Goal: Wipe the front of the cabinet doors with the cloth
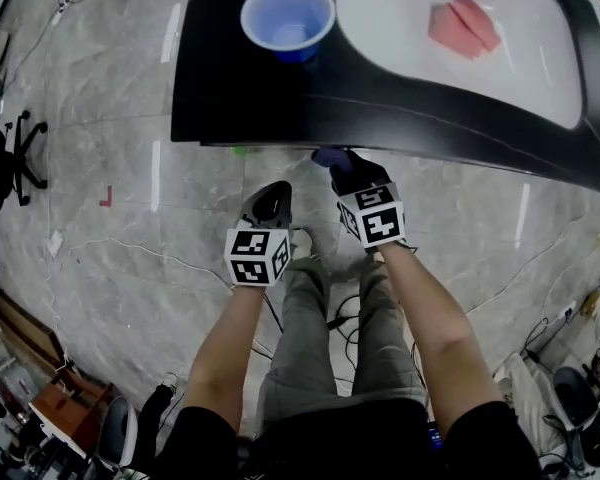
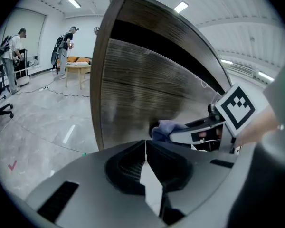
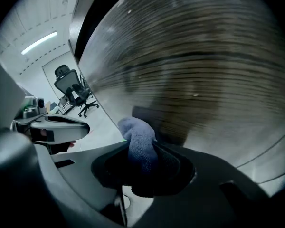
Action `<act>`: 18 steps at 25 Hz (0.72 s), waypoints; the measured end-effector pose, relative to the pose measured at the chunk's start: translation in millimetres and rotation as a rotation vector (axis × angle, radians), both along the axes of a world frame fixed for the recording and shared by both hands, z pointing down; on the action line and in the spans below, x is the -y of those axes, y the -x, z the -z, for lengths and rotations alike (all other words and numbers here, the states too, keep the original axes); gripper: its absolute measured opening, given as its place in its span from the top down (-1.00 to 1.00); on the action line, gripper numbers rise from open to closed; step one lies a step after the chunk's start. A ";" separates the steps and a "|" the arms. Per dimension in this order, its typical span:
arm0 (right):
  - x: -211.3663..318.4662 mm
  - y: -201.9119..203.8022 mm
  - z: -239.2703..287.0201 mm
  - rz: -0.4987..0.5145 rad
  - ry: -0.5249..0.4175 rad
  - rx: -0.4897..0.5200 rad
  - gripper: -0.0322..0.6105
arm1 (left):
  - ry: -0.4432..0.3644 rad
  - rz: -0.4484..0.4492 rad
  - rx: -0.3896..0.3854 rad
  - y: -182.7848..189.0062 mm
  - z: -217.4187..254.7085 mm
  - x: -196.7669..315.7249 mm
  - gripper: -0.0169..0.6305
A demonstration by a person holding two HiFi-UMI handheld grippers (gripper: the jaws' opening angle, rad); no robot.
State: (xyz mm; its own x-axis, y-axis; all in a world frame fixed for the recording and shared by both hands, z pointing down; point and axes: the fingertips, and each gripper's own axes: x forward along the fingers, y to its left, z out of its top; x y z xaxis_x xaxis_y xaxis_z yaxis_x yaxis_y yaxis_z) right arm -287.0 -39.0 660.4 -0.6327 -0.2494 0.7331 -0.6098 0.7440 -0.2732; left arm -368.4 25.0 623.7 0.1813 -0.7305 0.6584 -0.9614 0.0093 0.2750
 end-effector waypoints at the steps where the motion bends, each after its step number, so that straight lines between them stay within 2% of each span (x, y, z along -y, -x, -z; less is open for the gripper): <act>1: 3.0 -8.5 0.7 -0.009 -0.003 0.000 0.54 | -0.001 -0.010 0.001 -7.5 0.4 3.4 0.90; 11: 24.8 -95.6 6.0 -0.096 -0.038 -0.013 0.54 | -0.013 -0.093 -0.006 -85.2 5.8 30.8 0.90; 18: 38.9 -145.3 3.7 -0.133 -0.042 -0.018 0.54 | -0.012 -0.119 -0.011 -127.3 2.8 52.5 0.90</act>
State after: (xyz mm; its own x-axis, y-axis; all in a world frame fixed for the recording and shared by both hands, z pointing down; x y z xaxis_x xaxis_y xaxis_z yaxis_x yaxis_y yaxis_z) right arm -141.7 -78.0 656.8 -0.5787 -0.3614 0.7310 -0.7086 0.6666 -0.2314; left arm -241.0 -27.4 620.9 0.2743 -0.7113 0.6471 -0.9525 -0.1082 0.2847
